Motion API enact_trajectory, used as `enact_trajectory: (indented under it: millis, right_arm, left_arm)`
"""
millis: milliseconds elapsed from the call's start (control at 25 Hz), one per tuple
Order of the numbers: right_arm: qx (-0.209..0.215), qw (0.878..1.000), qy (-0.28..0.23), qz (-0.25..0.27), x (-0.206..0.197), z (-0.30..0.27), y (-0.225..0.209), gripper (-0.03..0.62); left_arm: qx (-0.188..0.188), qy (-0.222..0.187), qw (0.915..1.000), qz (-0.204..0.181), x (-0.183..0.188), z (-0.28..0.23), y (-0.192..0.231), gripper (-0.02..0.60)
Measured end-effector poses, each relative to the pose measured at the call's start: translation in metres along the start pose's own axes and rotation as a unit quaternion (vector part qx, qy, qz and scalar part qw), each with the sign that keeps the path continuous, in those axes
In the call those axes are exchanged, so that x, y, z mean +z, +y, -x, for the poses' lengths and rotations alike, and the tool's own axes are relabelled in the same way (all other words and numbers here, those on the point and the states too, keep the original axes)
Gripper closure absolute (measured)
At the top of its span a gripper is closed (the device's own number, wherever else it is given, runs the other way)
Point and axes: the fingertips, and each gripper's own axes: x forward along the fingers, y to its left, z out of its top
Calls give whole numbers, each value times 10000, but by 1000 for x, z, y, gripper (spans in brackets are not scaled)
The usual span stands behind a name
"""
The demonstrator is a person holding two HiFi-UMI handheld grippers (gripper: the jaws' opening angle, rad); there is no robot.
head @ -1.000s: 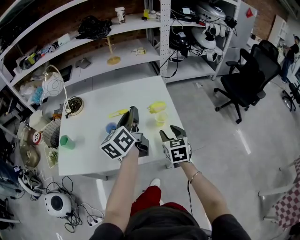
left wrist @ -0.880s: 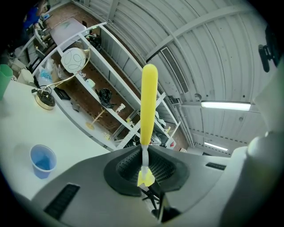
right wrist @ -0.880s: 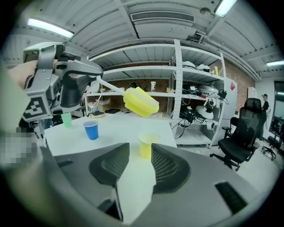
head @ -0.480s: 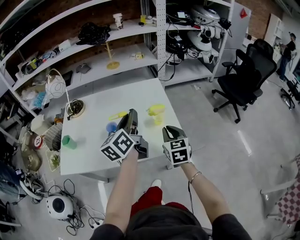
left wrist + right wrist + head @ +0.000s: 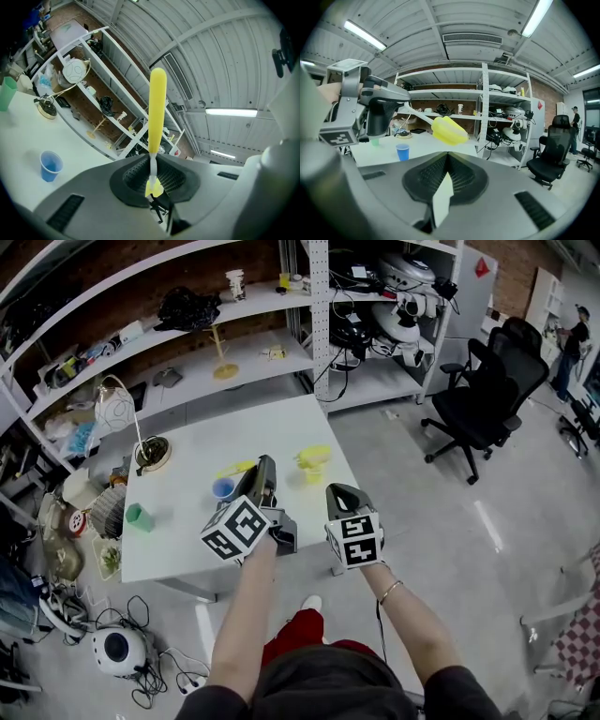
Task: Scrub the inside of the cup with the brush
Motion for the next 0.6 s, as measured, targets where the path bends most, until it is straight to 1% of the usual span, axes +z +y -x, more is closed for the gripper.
enact_trajectory:
  millis: [280, 400, 600]
  right_arm:
    - [-213, 9992, -263, -191, 19, 23, -3, 576]
    - [-322, 9988, -362, -117, 29, 34, -5, 576]
    - [-310, 9980, -547, -19, 42, 50, -3, 577]
  left_arm:
    - [-124, -143, 9997, -127, 13, 20, -12, 541]
    - [-166, -216, 9994, -200, 18, 30, -18, 541]
    - [-235, -306, 9989, -262, 25, 43, -29, 541]
